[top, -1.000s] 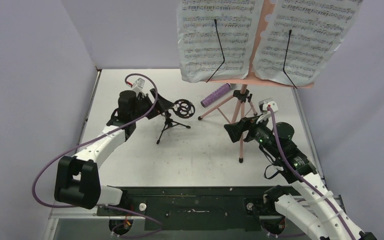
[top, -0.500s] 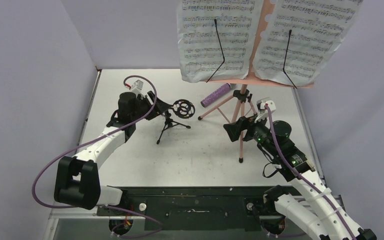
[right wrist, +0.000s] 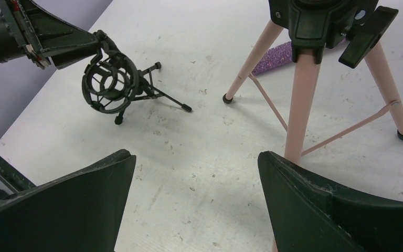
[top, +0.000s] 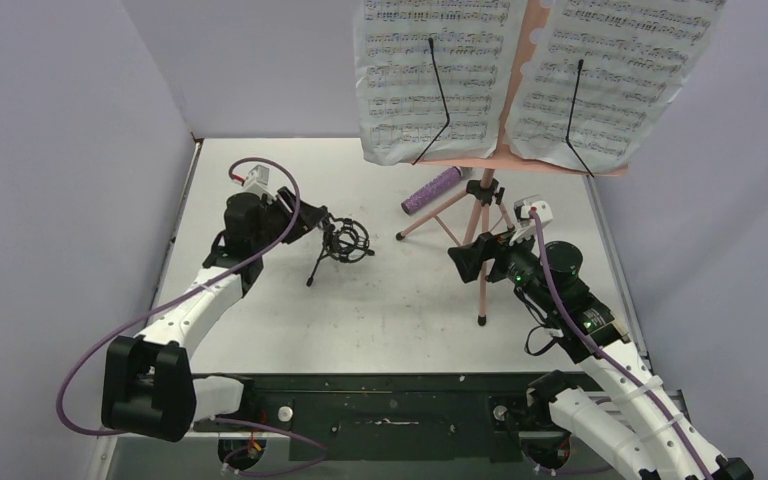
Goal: Set up the instrument practice props
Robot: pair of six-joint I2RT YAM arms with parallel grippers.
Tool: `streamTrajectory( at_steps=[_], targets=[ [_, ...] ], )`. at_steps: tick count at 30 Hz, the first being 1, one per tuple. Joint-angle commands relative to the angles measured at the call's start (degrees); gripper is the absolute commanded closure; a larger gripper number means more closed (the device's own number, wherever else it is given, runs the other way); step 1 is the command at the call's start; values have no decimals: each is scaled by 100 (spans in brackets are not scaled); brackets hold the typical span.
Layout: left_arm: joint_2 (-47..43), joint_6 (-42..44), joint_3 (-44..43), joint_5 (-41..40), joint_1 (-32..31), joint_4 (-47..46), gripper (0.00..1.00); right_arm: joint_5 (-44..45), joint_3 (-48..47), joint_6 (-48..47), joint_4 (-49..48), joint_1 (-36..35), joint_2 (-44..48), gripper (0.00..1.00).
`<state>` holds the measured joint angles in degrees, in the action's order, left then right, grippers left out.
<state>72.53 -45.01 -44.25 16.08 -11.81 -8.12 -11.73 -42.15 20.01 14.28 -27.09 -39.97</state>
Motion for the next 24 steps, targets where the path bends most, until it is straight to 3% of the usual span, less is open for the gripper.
streamTrajectory(
  at_steps=[1,9,17,24],
  targets=[
    [-388,103,106,-535,115,-6,58,161,-62,-80,-67,-26,5,10],
    [-697,228,169,-667,137,140,57,197,-82,-109,-29,-33,-24,10],
    [-1202,390,284,-332,121,63,30,256,-76,-120,28,-37,-47,10],
    [-1572,981,32,-711,-134,703,20,225,-40,-72,-68,-31,-133,10]
  ],
)
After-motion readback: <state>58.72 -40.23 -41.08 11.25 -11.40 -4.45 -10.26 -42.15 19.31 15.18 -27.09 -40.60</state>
